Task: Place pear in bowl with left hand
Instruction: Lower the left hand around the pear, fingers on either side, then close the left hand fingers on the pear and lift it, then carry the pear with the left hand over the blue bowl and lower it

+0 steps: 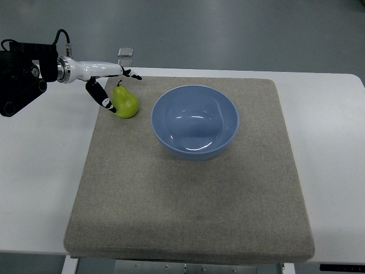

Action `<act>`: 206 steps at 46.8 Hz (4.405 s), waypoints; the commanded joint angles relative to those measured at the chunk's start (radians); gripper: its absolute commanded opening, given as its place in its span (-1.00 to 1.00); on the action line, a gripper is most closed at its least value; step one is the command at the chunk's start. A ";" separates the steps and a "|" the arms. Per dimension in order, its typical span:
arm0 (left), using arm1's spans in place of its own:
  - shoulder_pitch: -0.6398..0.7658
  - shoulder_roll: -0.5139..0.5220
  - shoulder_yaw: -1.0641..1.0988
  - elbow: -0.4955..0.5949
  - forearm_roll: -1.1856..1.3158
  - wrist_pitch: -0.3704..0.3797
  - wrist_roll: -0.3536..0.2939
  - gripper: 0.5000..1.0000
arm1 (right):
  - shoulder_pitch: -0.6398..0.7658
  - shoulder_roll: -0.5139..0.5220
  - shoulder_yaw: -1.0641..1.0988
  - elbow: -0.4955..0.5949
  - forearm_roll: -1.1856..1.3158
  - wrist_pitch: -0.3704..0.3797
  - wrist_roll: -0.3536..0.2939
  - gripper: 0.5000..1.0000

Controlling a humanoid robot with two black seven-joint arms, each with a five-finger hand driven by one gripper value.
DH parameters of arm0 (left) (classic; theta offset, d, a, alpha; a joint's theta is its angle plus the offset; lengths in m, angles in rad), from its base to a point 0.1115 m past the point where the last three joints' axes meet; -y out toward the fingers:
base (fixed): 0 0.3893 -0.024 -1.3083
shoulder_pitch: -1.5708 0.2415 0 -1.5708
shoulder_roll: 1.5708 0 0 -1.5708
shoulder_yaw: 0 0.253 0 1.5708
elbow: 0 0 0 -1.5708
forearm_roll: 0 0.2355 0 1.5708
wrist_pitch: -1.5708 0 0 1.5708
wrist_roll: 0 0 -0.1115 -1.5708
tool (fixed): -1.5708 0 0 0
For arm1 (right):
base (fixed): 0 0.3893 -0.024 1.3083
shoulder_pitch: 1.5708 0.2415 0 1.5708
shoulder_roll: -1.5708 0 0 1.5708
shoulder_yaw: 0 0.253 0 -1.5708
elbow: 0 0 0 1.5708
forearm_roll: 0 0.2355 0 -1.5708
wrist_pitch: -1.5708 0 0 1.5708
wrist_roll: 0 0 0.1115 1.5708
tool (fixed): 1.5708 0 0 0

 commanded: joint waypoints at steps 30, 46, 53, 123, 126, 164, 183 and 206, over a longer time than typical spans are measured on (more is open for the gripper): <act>0.028 -0.021 0.002 0.009 0.003 0.000 0.000 0.79 | 0.000 0.000 0.000 -0.001 0.000 0.000 0.000 0.70; 0.040 -0.022 0.002 0.009 0.012 -0.001 0.000 0.46 | 0.000 0.000 0.000 0.000 0.000 0.000 0.000 0.70; 0.043 -0.039 0.002 0.023 0.011 0.000 0.000 0.17 | 0.000 0.000 0.000 0.000 0.000 0.000 0.000 0.70; -0.104 -0.029 -0.117 -0.219 -0.001 0.055 -0.005 -1.00 | 0.000 0.000 0.000 0.000 0.000 0.000 0.000 0.70; -0.104 -0.027 -0.117 -0.246 0.000 0.055 -0.005 -1.00 | 0.000 0.000 0.000 0.000 0.000 0.000 0.000 0.70; -0.049 -0.055 -0.096 -0.379 0.009 -0.003 -0.002 -1.00 | 0.000 0.000 0.000 0.000 0.000 0.000 0.000 0.70; -0.024 -0.070 -0.091 -0.374 0.015 -0.005 0.009 -1.00 | 0.000 0.000 0.000 -0.001 0.000 0.000 0.000 0.70; -0.009 -0.096 -0.094 -0.374 -0.004 0.009 0.009 0.33 | 0.000 0.000 0.000 0.000 0.000 0.000 0.000 0.70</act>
